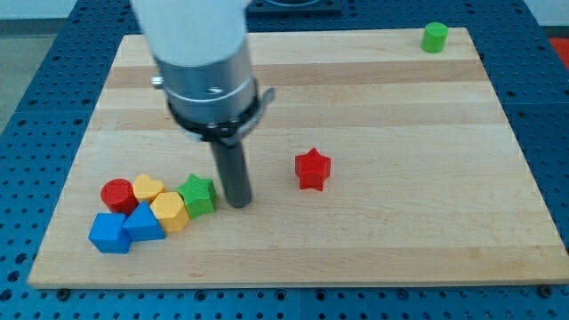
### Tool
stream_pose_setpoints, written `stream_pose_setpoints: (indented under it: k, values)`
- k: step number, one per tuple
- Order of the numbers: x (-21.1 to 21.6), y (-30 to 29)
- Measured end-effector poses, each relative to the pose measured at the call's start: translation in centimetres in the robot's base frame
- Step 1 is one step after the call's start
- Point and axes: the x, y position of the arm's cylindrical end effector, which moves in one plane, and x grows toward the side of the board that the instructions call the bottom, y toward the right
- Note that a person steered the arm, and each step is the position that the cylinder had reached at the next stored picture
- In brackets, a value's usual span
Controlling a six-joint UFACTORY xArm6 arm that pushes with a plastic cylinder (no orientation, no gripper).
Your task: Slide the red star below the green star
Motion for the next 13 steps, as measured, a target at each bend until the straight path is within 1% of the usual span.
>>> stream_pose_setpoints:
  k: [2, 3, 4, 6, 7, 11, 13]
  values:
    - [0.1, 13.9]
    - [-0.5, 17.3]
    - [-2.6, 15.9]
    - [-6.1, 11.4]
    - [-6.2, 9.6]
    - [-0.3, 7.0]
    - [1.8, 4.6]
